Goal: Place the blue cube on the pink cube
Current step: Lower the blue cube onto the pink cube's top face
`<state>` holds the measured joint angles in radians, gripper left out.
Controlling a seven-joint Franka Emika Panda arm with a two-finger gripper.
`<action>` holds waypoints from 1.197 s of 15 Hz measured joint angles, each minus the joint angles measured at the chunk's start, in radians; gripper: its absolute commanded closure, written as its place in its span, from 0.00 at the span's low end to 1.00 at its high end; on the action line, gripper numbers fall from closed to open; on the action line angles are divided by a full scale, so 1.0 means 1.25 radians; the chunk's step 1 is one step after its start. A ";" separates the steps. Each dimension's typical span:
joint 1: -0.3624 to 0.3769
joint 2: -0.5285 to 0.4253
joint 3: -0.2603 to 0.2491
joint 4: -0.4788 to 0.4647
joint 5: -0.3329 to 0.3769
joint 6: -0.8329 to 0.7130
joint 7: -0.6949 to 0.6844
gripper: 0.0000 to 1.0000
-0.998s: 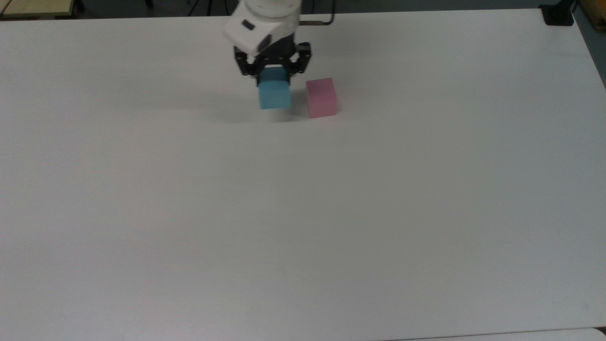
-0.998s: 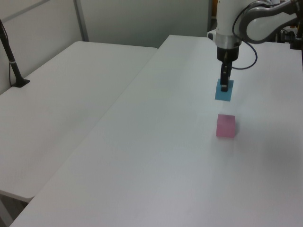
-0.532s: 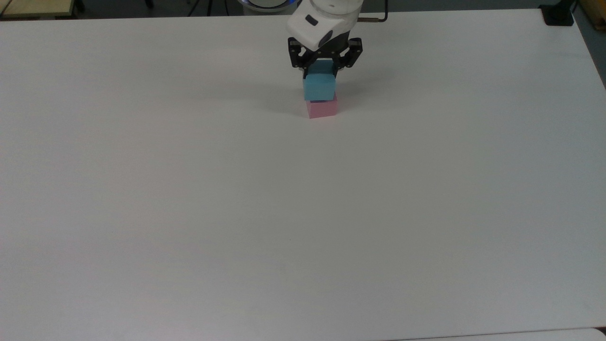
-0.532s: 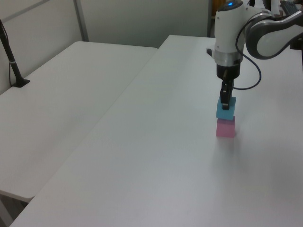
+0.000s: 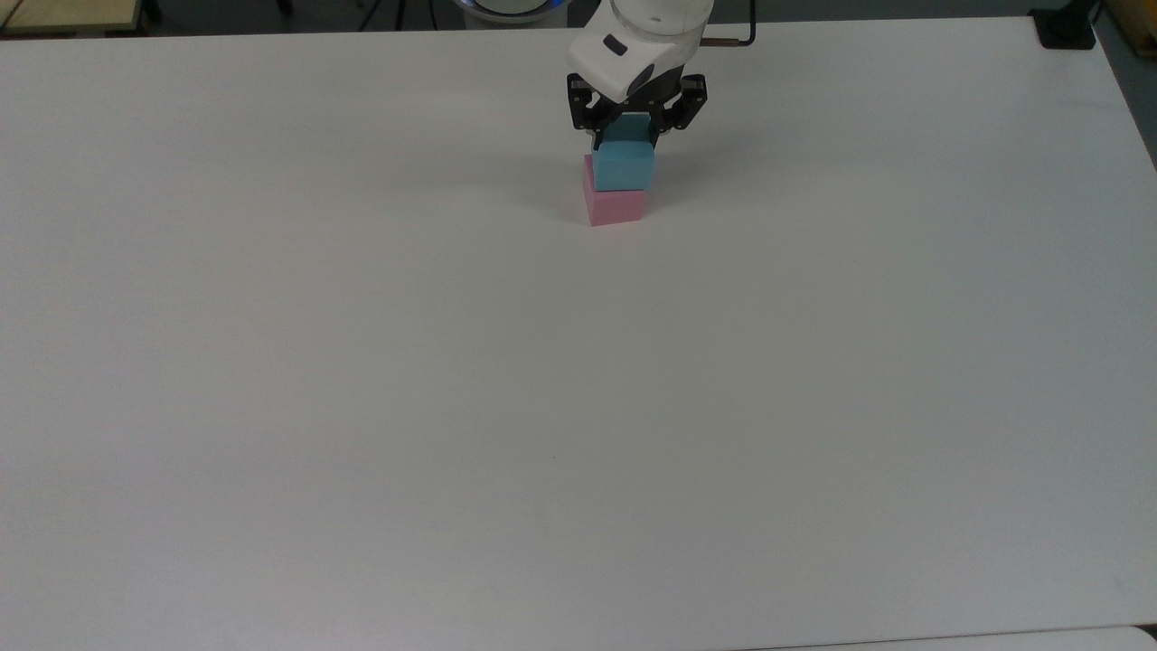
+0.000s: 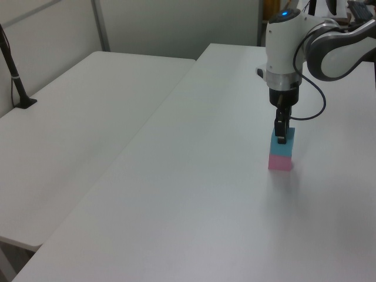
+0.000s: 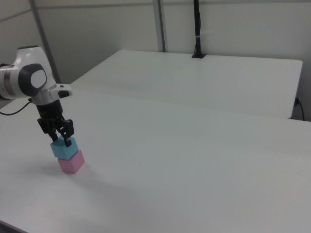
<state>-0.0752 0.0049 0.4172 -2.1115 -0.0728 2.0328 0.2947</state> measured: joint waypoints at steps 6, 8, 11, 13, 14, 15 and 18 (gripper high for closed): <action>-0.005 0.001 0.000 0.000 -0.005 0.000 0.000 0.56; -0.009 0.001 0.000 0.000 -0.016 0.000 0.000 0.56; -0.011 0.001 0.000 0.000 -0.019 0.000 0.000 0.56; -0.011 0.001 0.000 0.000 -0.019 0.000 0.000 0.56; -0.011 0.001 0.000 0.000 -0.019 -0.001 0.000 0.56; -0.012 0.001 0.000 0.000 -0.019 -0.005 0.000 0.56; -0.017 0.001 -0.001 0.002 -0.019 -0.017 0.000 0.26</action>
<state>-0.0967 0.0057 0.4163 -2.1091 -0.0969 2.0112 0.2947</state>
